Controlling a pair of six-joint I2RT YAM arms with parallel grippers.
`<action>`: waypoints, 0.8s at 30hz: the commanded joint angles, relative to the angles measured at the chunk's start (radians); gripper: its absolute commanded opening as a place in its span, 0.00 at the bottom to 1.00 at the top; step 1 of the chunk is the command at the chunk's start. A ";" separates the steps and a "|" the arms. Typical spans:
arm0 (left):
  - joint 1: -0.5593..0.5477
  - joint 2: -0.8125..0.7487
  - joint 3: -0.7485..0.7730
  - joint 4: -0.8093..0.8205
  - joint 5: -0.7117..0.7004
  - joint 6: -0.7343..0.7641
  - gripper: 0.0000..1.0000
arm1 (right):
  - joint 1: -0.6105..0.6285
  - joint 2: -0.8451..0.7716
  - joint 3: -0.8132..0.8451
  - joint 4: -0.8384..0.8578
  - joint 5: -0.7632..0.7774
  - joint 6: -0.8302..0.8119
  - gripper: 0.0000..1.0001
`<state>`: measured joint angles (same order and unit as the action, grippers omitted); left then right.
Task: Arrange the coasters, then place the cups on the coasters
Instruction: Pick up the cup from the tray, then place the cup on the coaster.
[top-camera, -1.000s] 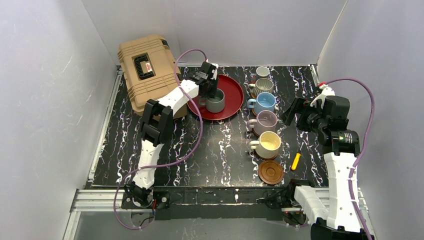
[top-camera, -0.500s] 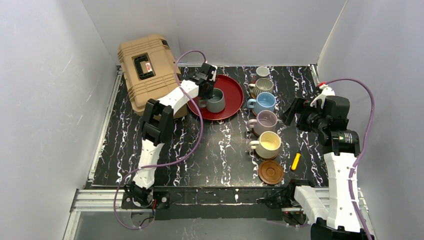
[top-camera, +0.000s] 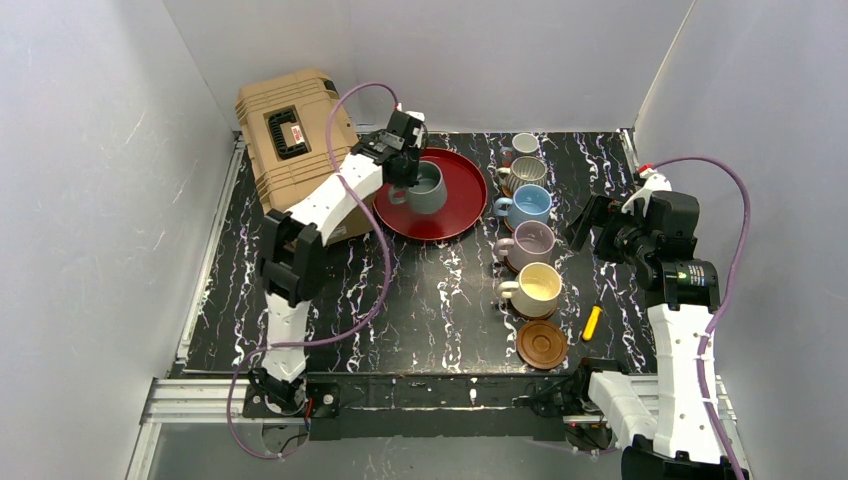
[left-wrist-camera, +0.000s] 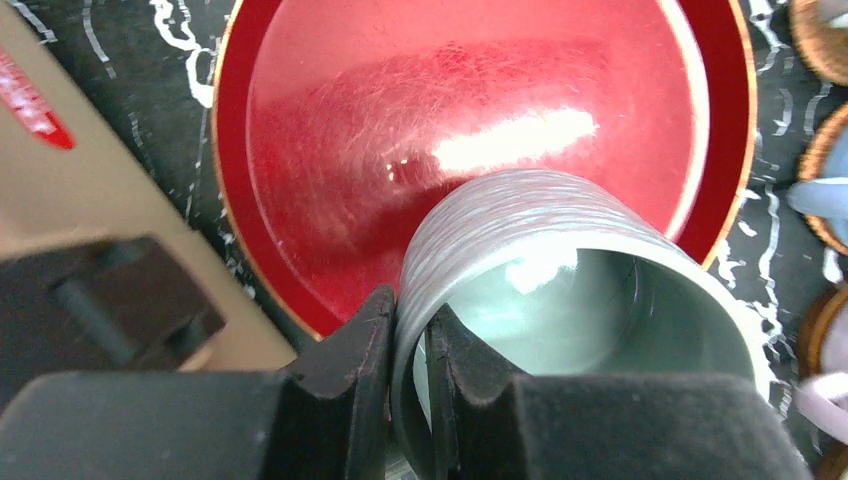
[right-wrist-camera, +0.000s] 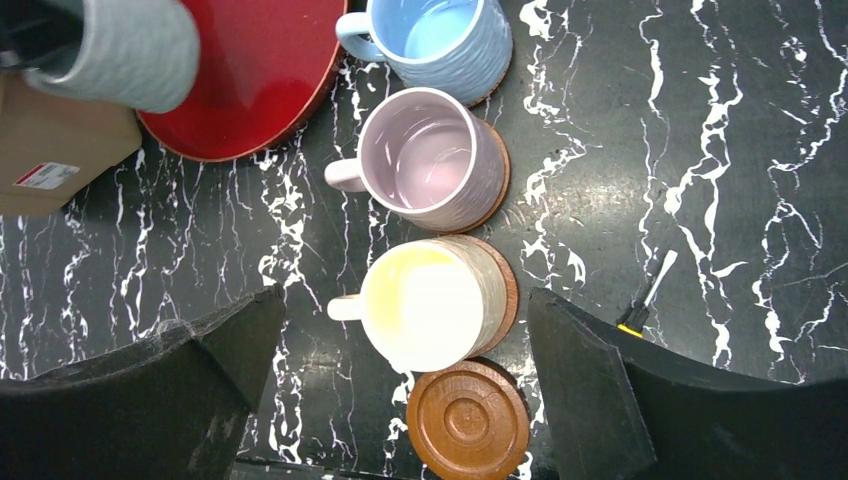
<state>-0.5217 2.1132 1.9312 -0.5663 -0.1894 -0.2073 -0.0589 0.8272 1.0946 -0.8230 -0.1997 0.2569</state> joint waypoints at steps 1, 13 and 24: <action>-0.025 -0.235 -0.068 -0.014 -0.019 -0.075 0.00 | -0.004 0.002 0.048 -0.002 0.052 -0.026 1.00; -0.244 -0.604 -0.413 -0.148 -0.041 -0.278 0.00 | -0.003 -0.013 0.099 0.007 0.072 -0.025 1.00; -0.526 -0.603 -0.454 -0.223 -0.055 -0.447 0.00 | -0.003 -0.021 0.135 0.012 0.116 -0.019 1.00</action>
<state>-0.9722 1.5314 1.4460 -0.8078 -0.2295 -0.5598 -0.0589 0.8215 1.1679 -0.8360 -0.1135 0.2440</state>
